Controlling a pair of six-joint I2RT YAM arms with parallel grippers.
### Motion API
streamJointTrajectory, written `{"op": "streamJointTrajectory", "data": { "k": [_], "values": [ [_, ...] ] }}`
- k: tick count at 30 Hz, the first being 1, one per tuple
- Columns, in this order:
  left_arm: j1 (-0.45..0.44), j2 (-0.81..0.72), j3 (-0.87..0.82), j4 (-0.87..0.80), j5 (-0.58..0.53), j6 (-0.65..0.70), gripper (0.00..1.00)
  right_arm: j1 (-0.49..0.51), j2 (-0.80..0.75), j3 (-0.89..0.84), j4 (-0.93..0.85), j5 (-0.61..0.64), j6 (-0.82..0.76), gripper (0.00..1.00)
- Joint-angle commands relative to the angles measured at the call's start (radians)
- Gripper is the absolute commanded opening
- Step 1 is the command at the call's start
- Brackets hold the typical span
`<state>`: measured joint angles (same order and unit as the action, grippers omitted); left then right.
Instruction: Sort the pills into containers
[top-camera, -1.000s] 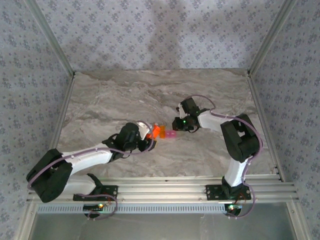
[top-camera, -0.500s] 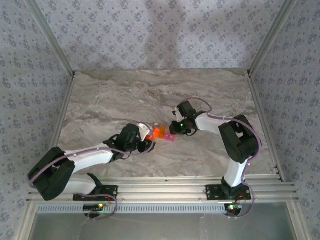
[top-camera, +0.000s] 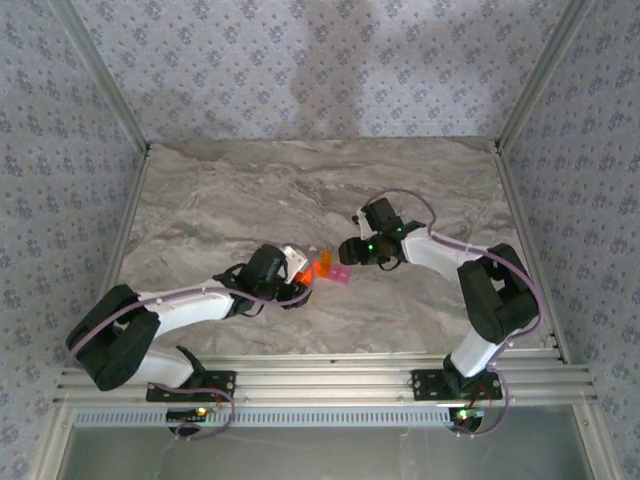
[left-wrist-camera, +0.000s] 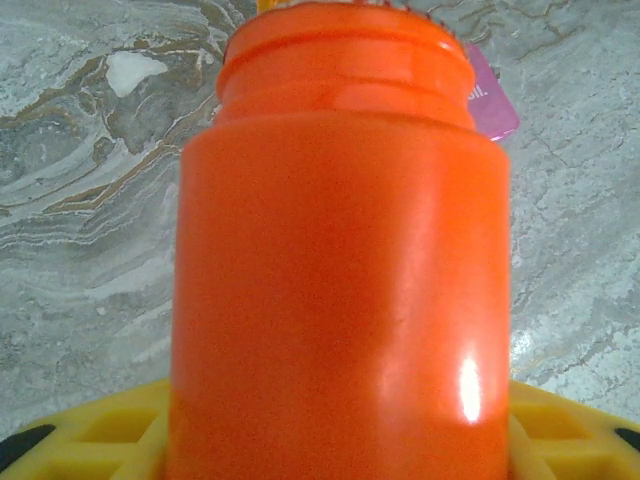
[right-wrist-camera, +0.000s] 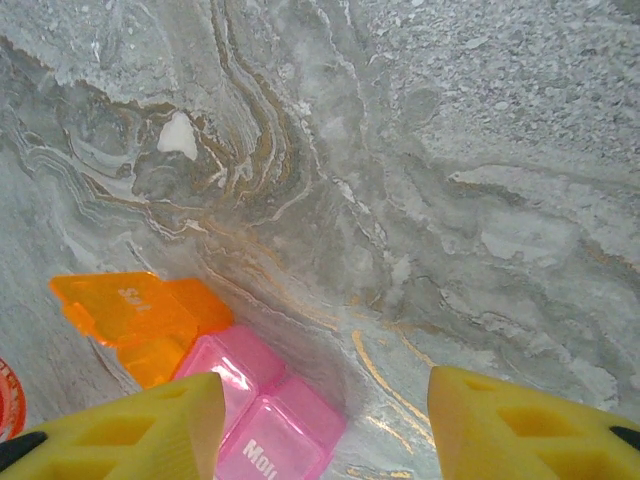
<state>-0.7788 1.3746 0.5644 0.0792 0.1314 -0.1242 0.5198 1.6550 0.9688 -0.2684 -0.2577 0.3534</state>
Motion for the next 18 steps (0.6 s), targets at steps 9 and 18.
{"op": "streamJointTrajectory", "data": {
  "k": [9,18],
  "values": [
    [0.02,0.061,0.1,-0.112,0.044,0.044,0.0,0.041,-0.008,-0.022,-0.075,0.024,-0.05,0.59],
    [0.027,0.114,0.165,-0.171,0.068,0.068,0.0,0.051,0.019,-0.022,-0.09,0.031,-0.06,0.59]
  ]
}}
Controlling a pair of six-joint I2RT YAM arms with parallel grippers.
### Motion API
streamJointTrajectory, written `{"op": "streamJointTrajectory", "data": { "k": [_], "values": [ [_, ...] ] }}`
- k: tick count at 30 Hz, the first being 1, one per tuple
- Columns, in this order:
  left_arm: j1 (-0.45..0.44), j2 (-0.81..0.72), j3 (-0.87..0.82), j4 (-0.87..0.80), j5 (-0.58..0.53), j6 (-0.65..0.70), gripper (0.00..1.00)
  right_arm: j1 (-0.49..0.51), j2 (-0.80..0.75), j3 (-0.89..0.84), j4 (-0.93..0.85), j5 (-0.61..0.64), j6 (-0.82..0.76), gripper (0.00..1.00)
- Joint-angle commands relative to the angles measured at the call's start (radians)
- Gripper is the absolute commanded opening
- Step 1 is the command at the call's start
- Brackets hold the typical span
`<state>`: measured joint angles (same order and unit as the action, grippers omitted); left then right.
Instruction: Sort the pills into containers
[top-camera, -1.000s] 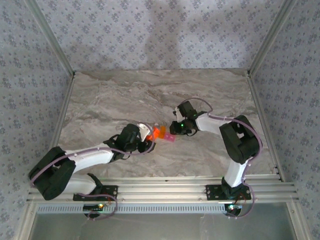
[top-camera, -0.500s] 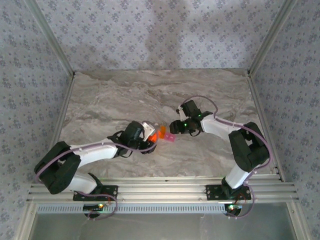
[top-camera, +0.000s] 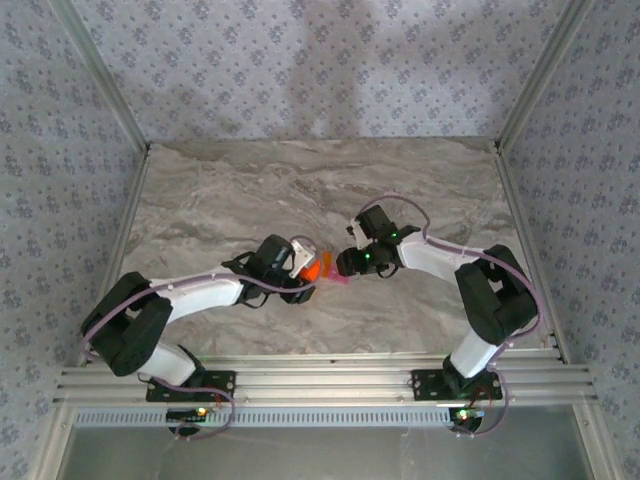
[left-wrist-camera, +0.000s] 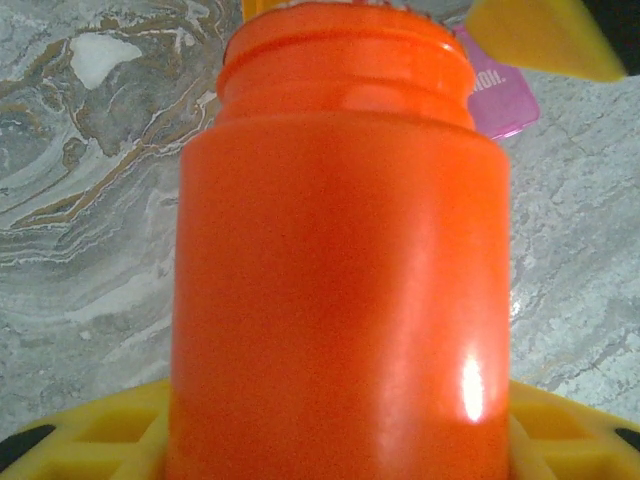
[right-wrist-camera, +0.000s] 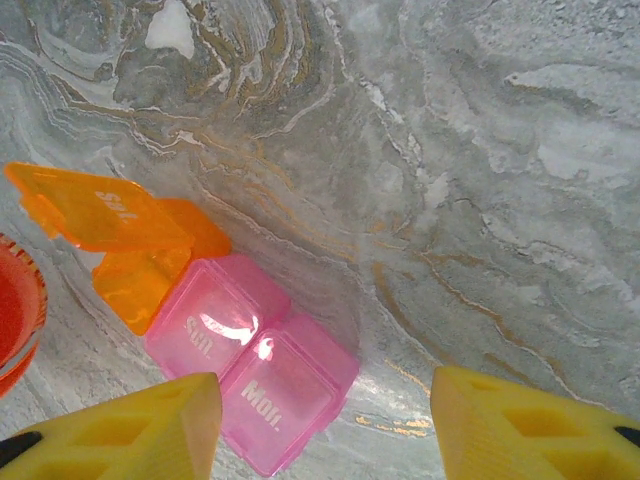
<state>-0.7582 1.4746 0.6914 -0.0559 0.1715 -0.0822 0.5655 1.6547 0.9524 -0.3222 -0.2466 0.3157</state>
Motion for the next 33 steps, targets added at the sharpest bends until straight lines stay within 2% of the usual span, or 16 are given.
{"op": "streamJointTrajectory", "data": {
  "k": [1,15,33],
  "values": [
    [0.007,0.022,0.047,-0.042,0.029,0.029,0.0,0.006,0.024,-0.004,-0.039,0.021,-0.024,0.58],
    [0.011,0.094,0.138,-0.145,0.049,0.056,0.0,0.007,0.074,0.011,-0.057,0.017,-0.03,0.57],
    [0.02,0.178,0.304,-0.391,0.033,0.113,0.0,0.005,0.091,0.012,-0.06,0.012,-0.026,0.56]
  ]
}}
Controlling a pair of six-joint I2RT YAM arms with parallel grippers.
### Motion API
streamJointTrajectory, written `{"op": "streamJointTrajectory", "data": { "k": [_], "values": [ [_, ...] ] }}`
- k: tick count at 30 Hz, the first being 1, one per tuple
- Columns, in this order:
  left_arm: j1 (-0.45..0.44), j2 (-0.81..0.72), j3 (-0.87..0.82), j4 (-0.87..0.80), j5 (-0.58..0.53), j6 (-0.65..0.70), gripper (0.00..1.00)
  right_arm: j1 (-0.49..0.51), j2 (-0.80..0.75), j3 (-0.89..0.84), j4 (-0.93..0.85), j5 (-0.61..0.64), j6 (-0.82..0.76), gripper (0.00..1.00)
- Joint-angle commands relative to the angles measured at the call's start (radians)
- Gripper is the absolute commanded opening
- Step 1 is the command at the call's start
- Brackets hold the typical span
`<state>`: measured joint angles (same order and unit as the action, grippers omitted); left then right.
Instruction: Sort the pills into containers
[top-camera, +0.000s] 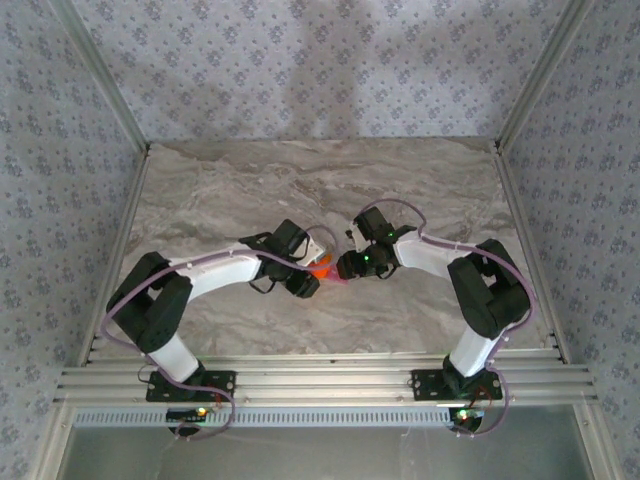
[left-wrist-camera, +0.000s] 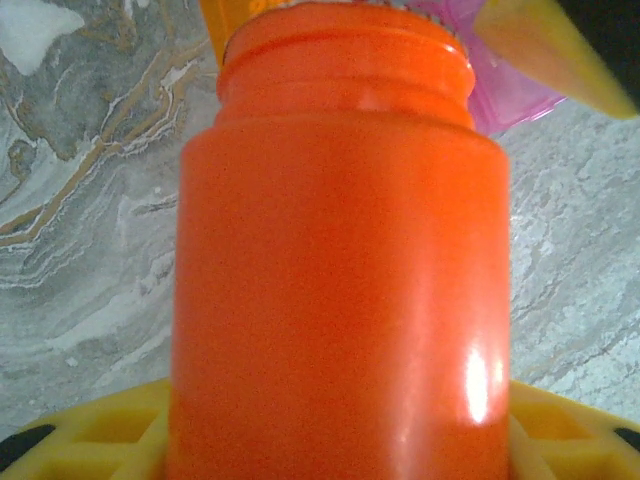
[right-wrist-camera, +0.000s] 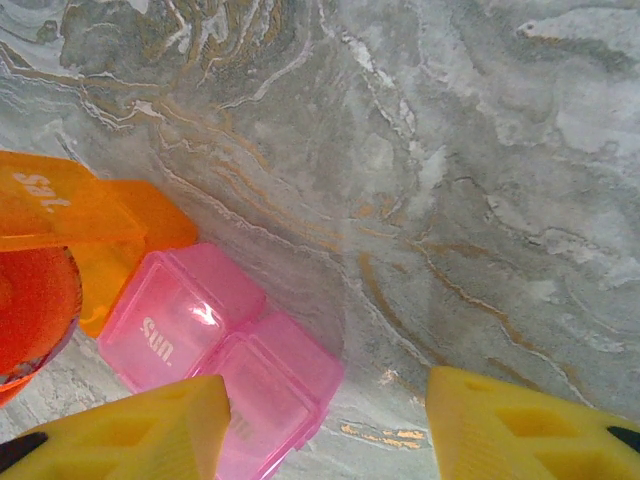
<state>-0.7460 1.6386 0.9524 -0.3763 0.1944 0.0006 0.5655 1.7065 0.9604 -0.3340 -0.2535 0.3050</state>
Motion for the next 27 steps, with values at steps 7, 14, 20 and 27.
{"op": "streamJointTrajectory", "data": {
  "k": [7,14,20,27],
  "values": [
    [0.016,0.039,0.096,-0.143,0.012,0.051,0.0,0.004,0.042,0.001,-0.048,0.017,-0.015,0.56],
    [0.019,0.062,0.15,-0.222,0.016,0.069,0.0,0.002,0.045,0.0,-0.048,0.017,-0.014,0.56],
    [0.02,0.081,0.184,-0.27,0.016,0.075,0.0,0.001,0.047,0.0,-0.047,0.017,-0.012,0.56],
    [0.019,0.097,0.219,-0.296,0.012,0.076,0.0,0.001,0.052,0.0,-0.045,0.016,-0.011,0.56]
  ]
}}
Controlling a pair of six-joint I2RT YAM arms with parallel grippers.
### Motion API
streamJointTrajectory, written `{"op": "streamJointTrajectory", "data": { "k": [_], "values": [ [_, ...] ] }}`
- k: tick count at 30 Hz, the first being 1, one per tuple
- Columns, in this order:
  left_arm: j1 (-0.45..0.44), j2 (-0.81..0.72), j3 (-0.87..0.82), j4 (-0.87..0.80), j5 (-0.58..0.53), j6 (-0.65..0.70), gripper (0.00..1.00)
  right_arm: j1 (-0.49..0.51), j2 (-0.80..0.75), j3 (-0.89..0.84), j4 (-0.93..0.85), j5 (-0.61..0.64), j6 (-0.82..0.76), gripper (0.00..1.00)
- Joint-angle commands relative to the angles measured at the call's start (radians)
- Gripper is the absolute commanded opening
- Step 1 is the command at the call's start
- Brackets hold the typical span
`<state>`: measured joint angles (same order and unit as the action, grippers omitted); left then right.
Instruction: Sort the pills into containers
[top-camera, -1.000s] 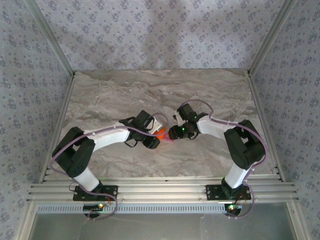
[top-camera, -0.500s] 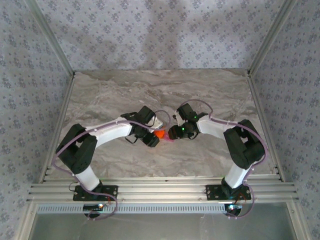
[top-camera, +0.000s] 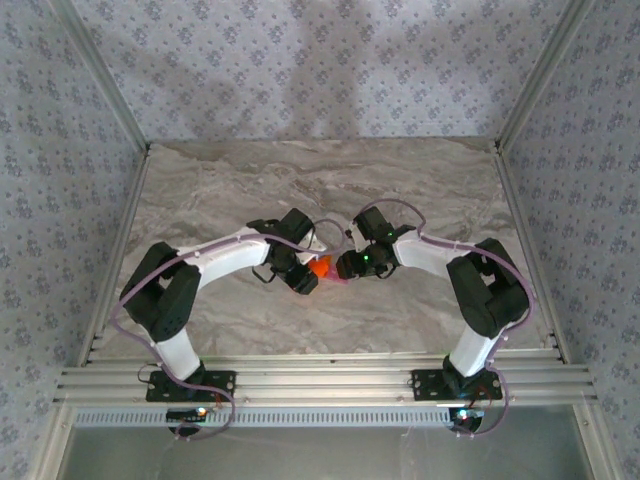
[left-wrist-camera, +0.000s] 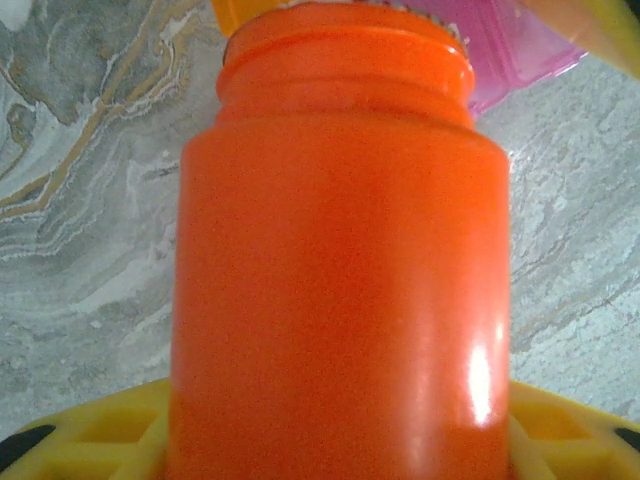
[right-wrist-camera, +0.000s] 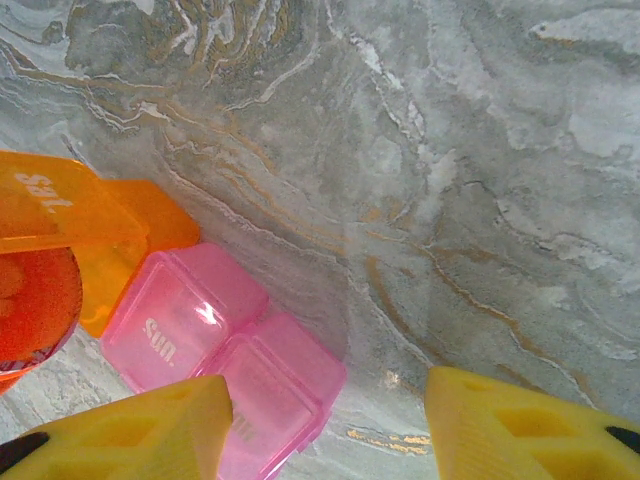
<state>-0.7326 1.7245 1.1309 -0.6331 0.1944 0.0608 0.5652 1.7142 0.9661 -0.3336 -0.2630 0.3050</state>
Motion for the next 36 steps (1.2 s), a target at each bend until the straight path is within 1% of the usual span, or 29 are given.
{"op": "streamJointTrajectory", "data": {
  "k": [1,9,28,36],
  "values": [
    [0.006,0.013,0.045,-0.063,0.012,0.016,0.0,0.001,0.044,-0.006,-0.045,0.025,-0.011,0.56],
    [0.005,0.042,0.099,-0.119,0.005,0.018,0.0,0.001,0.046,-0.005,-0.043,0.022,-0.009,0.56],
    [-0.006,0.069,0.136,-0.176,-0.011,0.019,0.0,0.0,0.056,-0.004,-0.039,0.015,-0.006,0.56],
    [-0.016,0.107,0.196,-0.229,-0.031,0.034,0.0,0.0,0.055,-0.002,-0.04,0.016,-0.007,0.55]
  ]
}}
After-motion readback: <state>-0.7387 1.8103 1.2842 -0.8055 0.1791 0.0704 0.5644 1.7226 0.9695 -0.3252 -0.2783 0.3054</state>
